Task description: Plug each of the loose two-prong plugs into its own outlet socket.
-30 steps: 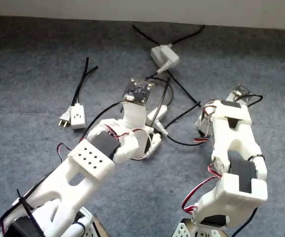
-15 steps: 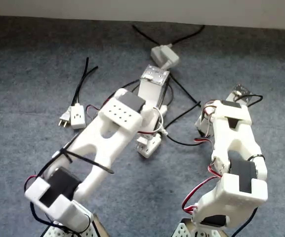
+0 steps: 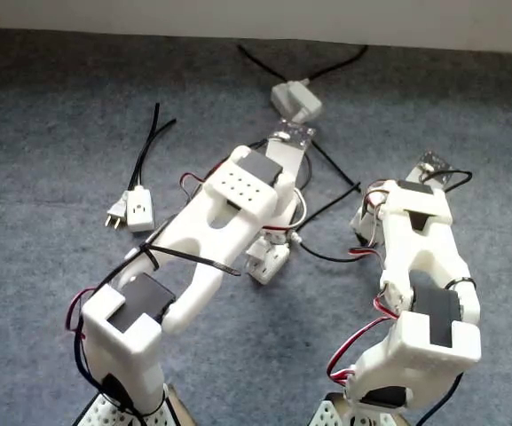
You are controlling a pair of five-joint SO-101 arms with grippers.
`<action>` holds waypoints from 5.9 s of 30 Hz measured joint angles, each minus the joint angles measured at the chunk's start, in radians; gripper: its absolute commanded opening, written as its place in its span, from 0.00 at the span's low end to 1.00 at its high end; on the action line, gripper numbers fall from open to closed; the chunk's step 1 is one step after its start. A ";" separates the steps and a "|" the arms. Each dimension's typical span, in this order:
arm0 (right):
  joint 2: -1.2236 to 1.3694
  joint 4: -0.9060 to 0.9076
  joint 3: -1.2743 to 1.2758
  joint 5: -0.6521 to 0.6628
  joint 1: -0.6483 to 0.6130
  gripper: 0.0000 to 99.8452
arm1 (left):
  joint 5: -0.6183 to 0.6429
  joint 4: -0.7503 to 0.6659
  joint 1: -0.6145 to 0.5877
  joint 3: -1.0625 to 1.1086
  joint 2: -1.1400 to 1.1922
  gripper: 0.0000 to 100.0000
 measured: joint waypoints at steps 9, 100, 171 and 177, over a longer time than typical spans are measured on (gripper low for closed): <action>0.000 0.000 0.000 0.000 0.000 0.30 | 0.000 0.000 0.000 0.000 0.038 0.13; 0.000 -0.017 0.005 -0.002 0.000 0.30 | -0.078 -0.982 0.015 1.240 -1.148 0.00; -0.002 -0.026 0.023 0.006 0.000 0.30 | -0.218 -2.031 0.069 1.708 -0.879 0.01; -0.002 -0.028 0.023 0.006 0.000 0.30 | -0.219 -1.757 0.069 1.688 -0.985 0.01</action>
